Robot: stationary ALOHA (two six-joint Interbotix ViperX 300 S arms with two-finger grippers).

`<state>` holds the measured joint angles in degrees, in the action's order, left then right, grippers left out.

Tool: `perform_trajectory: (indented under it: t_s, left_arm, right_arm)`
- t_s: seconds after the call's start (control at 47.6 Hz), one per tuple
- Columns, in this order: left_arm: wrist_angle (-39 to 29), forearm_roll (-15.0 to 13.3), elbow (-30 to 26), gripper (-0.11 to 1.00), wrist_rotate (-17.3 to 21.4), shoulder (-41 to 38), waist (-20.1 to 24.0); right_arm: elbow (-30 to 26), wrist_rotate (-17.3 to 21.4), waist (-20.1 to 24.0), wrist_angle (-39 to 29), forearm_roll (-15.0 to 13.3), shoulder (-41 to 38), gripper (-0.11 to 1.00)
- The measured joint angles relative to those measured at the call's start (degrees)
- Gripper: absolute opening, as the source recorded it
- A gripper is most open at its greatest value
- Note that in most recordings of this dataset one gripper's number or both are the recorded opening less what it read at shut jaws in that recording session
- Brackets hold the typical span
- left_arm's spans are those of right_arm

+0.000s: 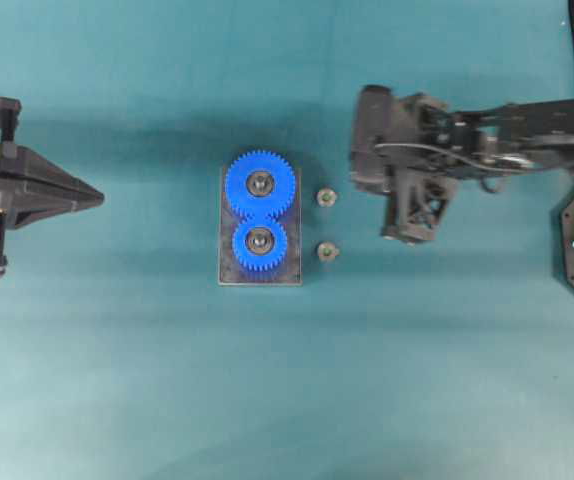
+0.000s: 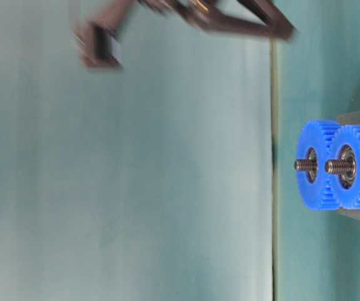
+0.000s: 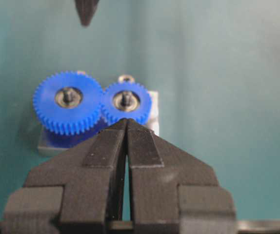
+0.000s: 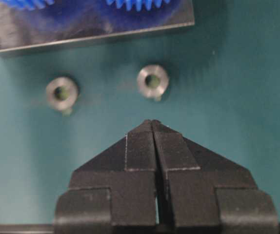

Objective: Insert the washer onto the shaft.
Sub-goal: 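Lower the right gripper and grasp the upper silver washer, then carry the washer with the right gripper over the upper blue gear's shaft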

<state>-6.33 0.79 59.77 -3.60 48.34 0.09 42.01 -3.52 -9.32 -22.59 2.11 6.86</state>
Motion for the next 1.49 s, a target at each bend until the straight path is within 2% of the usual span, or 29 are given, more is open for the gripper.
perform_trajectory:
  t_s: [0.105, 0.21, 0.294, 0.42, 0.462, 0.651, 1.029, 1.197, 1.303, 1.492]
  left_arm:
    - [0.00, -0.09, -0.18, 0.01, 0.00, -0.09, 0.09]
    - [-0.09, 0.00, -0.18, 0.01, 0.00, 0.00, 0.26]
    - [-0.09, -0.09, -0.18, 0.01, -0.09, 0.00, 0.26]
    - [-0.18, 0.00, -0.18, 0.01, 0.00, 0.00, 0.35]
    - [-0.09, 0.00, -0.18, 0.01, 0.00, 0.00, 0.26]
    - [-0.18, -0.09, -0.18, 0.01, 0.00, 0.09, 0.44]
    - [-0.18, 0.00, 0.00, 0.01, 0.00, 0.35, 0.62]
    - [-0.18, -0.09, 0.26, 0.01, 0.00, 0.79, 0.97]
    - [-0.18, 0.00, 0.44, 0.01, 0.00, 1.23, 0.97]
    - [-0.18, 0.00, 1.23, 0.01, 0.00, 2.20, 1.14]
  right_arm:
    - [-0.35, -0.44, -0.09, 2.90, 0.00, -2.72, 0.02]
    - [-0.79, -0.53, -0.09, 4.57, 0.00, -5.19, 0.14]
    - [-1.05, -0.53, -0.09, 5.10, 0.00, -6.59, 0.34]
    - [-1.93, -0.44, -0.26, 5.27, -0.18, -8.53, 0.73]
    - [-2.11, -0.53, -0.26, 5.36, -0.26, -9.05, 0.81]
    - [-3.43, -0.53, -0.26, 5.27, -0.44, -11.51, 0.72]
    - [-4.83, -0.70, -0.53, 4.92, -3.16, -15.03, 0.69]
    - [-5.45, -0.70, -0.70, 4.57, -3.96, -16.00, 0.64]
    - [-5.89, -0.70, -0.70, 3.87, -4.04, -16.35, 0.56]
    - [-6.42, -0.70, -0.09, 2.02, -4.04, -16.52, 0.34]
